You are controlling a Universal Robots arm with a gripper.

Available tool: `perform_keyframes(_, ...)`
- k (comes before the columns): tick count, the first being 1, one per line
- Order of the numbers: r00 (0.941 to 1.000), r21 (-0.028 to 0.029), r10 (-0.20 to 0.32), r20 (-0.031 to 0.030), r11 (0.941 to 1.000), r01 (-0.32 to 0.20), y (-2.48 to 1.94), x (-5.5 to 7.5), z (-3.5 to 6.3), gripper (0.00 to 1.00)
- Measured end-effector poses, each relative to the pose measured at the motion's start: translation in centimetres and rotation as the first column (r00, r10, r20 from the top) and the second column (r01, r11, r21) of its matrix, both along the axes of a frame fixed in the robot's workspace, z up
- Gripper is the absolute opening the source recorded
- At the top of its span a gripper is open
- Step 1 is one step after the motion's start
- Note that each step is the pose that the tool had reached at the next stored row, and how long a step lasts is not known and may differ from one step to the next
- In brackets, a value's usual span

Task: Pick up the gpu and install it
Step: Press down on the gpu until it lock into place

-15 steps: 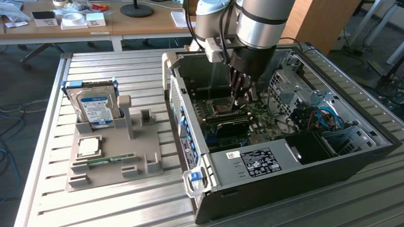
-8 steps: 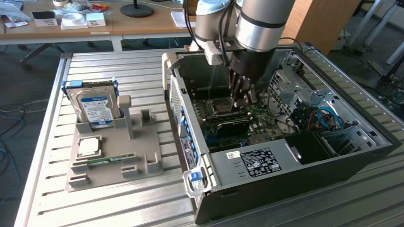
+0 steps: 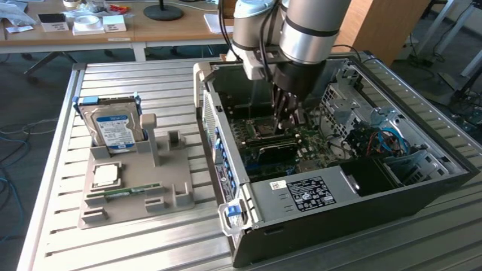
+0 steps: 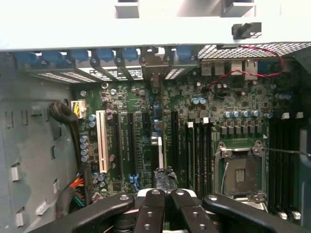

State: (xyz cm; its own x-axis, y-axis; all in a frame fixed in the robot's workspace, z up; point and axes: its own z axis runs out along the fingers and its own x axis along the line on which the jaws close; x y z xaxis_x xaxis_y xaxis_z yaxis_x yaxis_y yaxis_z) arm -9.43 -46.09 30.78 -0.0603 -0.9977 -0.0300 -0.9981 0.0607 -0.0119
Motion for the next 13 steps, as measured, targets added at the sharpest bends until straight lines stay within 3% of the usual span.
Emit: perform_keyframes(13, 1.0000, 0.0011, 0.000, 0.0000, 1.0000, 0.000, 0.55, -0.08, -0.12, 0.11)
